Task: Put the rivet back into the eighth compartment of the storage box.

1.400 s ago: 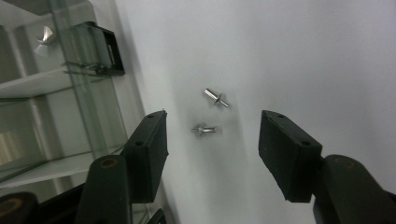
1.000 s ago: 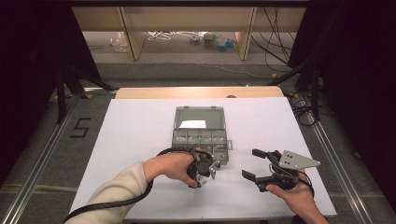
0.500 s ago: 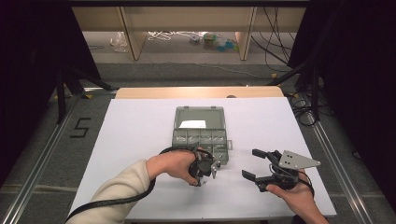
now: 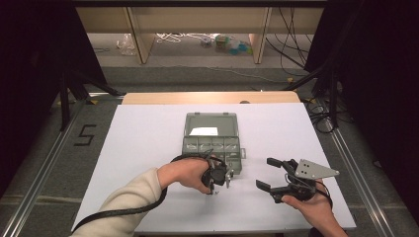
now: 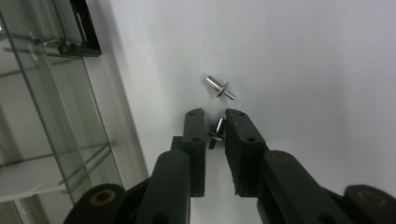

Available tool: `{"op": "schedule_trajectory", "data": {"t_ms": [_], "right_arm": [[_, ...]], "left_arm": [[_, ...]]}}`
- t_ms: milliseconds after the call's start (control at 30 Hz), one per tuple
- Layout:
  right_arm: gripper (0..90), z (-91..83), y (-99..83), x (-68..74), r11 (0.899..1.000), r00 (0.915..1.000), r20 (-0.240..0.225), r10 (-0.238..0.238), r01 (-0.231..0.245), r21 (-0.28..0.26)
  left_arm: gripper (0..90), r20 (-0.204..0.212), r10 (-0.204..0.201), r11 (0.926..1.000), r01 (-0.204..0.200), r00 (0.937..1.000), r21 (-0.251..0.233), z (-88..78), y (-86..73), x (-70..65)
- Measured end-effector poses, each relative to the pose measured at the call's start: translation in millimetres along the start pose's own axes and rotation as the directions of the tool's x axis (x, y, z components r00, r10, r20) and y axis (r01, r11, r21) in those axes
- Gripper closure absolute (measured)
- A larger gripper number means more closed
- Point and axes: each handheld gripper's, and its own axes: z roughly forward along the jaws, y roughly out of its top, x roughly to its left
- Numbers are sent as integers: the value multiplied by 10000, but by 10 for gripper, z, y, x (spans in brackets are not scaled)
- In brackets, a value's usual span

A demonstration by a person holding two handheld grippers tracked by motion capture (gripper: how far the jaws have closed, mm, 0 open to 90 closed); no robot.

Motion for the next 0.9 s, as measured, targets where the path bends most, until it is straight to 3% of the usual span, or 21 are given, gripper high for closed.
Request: {"op": "schedule_trajectory", "data": {"t_ms": [133,233,300,333,400,467,500,533,667,733,767,867,900], "right_arm": [[162,0,-1,-2,10000,10000,12,-12,12,-10],[162,0,0,1,10000,10000,-2,17,-17,10],[162,-9,0,20,9993,9995,-68,319,-318,190],[162,0,0,0,10000,10000,5,-4,4,-6],[162,0,0,0,10000,10000,6,3,-3,-1],[162,-10,0,21,9993,9994,-70,328,-326,196],[162,-6,-2,20,9994,9995,-50,313,-312,122],[162,6,-3,0,9999,10000,30,8,-8,-113],[162,0,0,-1,10000,10000,0,0,0,-10],[162,0,1,-1,10000,10000,5,3,-3,-3],[162,-1,1,-1,10000,10000,7,1,-1,0],[162,-1,1,0,10000,10000,5,1,-1,-1],[162,-7,1,13,9997,9998,-35,203,-202,127]], "left_arm": [[822,0,-67,10000,67,10000,-4,1,-2,-5],[823,-39,117,9998,-116,9999,183,-10,1,12],[824,-43,102,9998,-101,9999,180,-11,0,11],[825,-50,95,9998,-94,9999,184,-11,0,10],[825,-51,85,9998,-84,10000,196,-12,1,9],[825,-49,88,9998,-87,9999,195,-14,0,9],[826,-51,92,9998,-90,9999,201,-18,-2,10],[826,-57,72,9998,-71,10000,172,-22,-5,11],[826,-145,-102,9999,101,9998,-21,-53,-15,5],[826,-208,16,10000,-14,9998,77,-79,-15,15],[826,-184,-141,9999,140,9997,-43,-82,-15,5],[826,-288,21,10000,-19,9996,52,-114,-10,16],[826,-285,9,10000,-7,9996,51,-122,-8,12]]}}
